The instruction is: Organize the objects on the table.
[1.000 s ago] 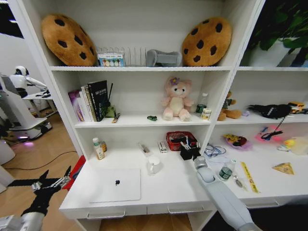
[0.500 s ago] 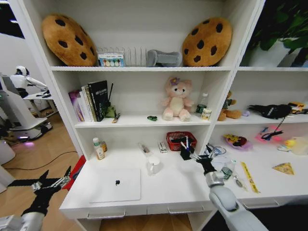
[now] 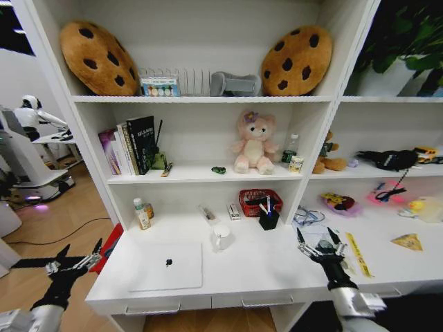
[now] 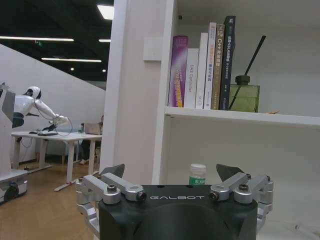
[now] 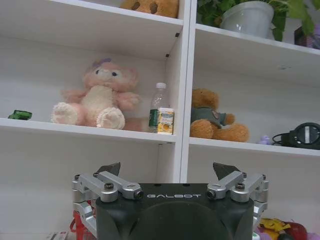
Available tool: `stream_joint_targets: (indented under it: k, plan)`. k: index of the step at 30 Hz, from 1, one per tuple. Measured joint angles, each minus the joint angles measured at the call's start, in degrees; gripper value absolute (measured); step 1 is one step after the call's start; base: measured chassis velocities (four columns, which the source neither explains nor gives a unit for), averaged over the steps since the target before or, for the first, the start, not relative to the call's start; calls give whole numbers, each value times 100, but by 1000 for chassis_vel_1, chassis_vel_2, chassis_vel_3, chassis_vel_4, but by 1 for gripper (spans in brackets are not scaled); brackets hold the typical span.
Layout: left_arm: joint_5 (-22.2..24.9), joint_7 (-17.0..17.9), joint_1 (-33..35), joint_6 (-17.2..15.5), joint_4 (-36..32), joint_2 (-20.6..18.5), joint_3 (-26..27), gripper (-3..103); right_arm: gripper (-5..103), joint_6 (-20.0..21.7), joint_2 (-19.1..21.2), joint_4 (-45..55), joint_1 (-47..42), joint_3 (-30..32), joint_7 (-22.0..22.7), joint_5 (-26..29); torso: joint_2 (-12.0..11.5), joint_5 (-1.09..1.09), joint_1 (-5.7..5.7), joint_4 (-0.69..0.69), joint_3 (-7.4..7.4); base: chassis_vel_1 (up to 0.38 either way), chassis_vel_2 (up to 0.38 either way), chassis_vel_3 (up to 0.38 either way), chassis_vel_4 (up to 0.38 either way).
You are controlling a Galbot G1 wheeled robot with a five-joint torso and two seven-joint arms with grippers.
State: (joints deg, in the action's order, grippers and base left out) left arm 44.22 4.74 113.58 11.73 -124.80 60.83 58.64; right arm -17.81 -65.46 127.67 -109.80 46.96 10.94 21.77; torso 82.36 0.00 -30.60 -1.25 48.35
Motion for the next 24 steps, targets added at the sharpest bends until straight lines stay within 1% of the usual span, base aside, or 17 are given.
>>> stream_joint_targets:
  k: [2,4,6,10,17,18,19,24]
  plan:
    - [0,0,0,0,0,1,0,100,100,-69,-215,100,-172,114,1,-46,0,0,-1,3,0,0,0,0,0]
    - [0,0,0,0,0,0,0,100,100,-81,-262,116,-198,133,1,-51,0,0,0,2,0,0,0,0,0]
    - [0,0,0,0,0,0,0,100,100,-95,-512,181,-291,181,5,-83,-1,0,0,1,0,0,0,0,0]
    - [0,0,0,0,0,0,0,100,100,-60,-670,162,-204,140,17,-206,-1,-1,-1,2,0,0,0,0,0]
    - [0,0,0,0,0,0,0,100,100,-38,-718,11,-112,18,24,-308,-1,1,-2,0,1,-55,-34,58,53]
    - [0,0,0,0,0,0,0,100,100,-31,-714,-1,-98,12,24,-308,-1,1,-2,0,1,-103,-145,164,120]
    - [0,0,0,0,0,0,0,100,100,-18,-701,-16,-73,10,26,-305,-1,0,-1,4,1,-154,-145,191,145]
    - [0,0,0,0,0,0,0,100,100,-18,-689,-53,-58,-19,29,-351,-1,1,-1,1,1,-173,-191,201,181]
